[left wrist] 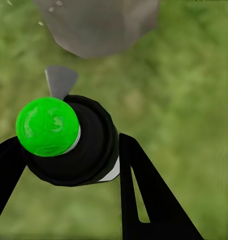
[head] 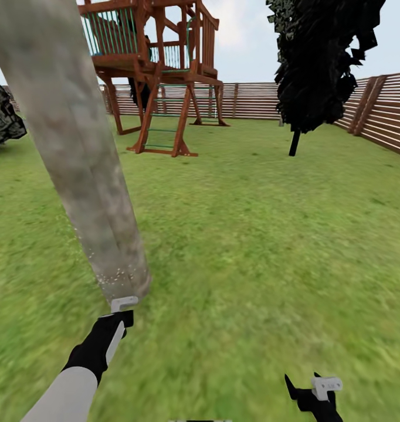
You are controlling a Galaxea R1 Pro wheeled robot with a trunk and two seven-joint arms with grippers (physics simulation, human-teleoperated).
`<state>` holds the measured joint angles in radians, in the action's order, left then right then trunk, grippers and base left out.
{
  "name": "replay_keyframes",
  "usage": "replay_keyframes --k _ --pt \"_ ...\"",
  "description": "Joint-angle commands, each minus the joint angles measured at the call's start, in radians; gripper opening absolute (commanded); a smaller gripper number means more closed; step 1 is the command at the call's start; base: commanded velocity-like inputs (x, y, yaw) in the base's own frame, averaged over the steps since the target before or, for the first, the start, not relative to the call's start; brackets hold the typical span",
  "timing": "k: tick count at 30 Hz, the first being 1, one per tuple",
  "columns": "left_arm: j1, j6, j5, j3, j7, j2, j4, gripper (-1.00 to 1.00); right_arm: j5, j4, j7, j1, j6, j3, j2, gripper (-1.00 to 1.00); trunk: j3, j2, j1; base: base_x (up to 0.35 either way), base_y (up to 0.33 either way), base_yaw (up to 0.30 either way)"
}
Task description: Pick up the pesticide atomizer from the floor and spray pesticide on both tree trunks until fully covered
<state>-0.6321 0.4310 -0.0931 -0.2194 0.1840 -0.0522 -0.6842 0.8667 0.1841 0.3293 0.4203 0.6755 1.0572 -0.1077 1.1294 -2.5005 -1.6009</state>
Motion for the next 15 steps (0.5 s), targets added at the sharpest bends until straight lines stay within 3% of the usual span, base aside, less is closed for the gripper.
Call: replay_keyframes --k 1,15 --pt "0.0 0.0 -0.001 0.0 0.0 0.0 0.0 -1.0 0.0 0.0 0.0 0.0 0.0 0.0 0.0 1.0 0.0 0.0 0.0 0.15 -0.269 0.277" --pt "0.0 0.0 -0.001 0.0 0.0 0.0 0.002 -1.0 0.0 0.0 0.0 0.0 0.0 0.0 0.0 1.0 0.0 0.0 0.0 0.157 -0.262 0.276"
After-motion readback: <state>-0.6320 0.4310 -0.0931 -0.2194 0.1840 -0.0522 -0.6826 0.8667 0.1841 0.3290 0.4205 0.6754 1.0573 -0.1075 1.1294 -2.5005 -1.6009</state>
